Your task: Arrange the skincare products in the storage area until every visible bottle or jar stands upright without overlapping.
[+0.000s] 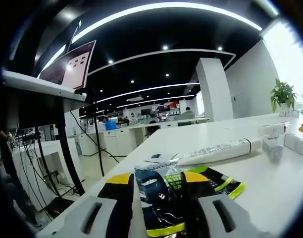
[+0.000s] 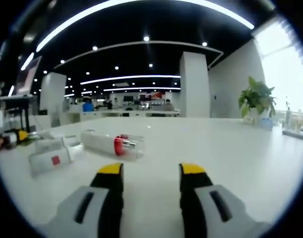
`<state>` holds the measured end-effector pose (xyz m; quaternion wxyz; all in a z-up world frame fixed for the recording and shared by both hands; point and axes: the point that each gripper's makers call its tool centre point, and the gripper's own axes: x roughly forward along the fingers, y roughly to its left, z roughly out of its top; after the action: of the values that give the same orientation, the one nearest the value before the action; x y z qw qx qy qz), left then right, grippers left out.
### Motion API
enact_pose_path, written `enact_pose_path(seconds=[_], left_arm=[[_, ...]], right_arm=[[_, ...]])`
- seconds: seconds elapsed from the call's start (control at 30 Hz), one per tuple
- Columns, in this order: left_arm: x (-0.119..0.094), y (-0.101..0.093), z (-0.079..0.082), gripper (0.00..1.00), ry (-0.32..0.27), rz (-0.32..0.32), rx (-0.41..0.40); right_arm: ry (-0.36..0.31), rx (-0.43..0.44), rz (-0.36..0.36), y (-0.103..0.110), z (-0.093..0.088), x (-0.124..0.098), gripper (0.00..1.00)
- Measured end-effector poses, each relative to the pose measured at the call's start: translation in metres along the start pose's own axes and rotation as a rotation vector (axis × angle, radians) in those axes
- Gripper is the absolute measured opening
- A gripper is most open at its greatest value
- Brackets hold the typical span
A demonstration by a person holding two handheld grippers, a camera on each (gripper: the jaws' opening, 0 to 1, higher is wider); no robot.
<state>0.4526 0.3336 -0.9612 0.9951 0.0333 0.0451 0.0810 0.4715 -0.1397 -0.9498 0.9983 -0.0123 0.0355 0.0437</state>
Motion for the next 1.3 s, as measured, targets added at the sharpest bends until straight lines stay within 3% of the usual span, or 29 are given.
enact_pose_path(seconds=[0.2,0.53,0.77,0.83,0.97,1.03,1.1,1.2,1.27,1.3], left_arm=[[0.0,0.002,0.002,0.45,-0.013,0.009,0.036],[-0.001,0.002,0.0,0.45,0.007,-0.002,-0.051],[-0.003,0.002,0.003,0.49,-0.002,0.001,-0.077],[-0.005,-0.003,0.008,0.49,-0.026,-0.023,-0.076],[-0.004,-0.012,0.002,0.5,0.036,-0.082,-0.108],[-0.008,-0.009,0.011,0.5,0.033,-0.096,-0.143],[-0.012,0.001,0.031,0.5,-0.005,-0.088,-0.219],[-0.014,0.011,0.053,0.49,-0.011,-0.096,-0.218],[-0.017,0.003,0.066,0.49,-0.028,-0.151,-0.199],[-0.02,-0.005,0.071,0.5,-0.008,-0.19,-0.174]], right_arm=[[0.005,0.003,-0.005,-0.001,0.0,-0.001,0.43],[-0.02,0.003,0.024,0.003,0.002,0.0,0.43],[-0.012,0.001,0.077,0.01,0.0,0.003,0.57],[0.002,0.0,0.107,0.015,-0.001,0.002,0.6],[0.059,-0.046,0.186,0.025,-0.004,-0.001,0.54],[0.101,-0.084,0.178,0.019,-0.001,-0.005,0.52],[0.053,-0.006,0.102,0.007,0.025,-0.01,0.52],[0.029,0.099,0.049,-0.007,0.049,-0.009,0.59],[0.087,0.212,-0.01,-0.019,0.054,-0.003,0.59],[0.189,0.311,-0.021,-0.02,0.049,0.001,0.57]])
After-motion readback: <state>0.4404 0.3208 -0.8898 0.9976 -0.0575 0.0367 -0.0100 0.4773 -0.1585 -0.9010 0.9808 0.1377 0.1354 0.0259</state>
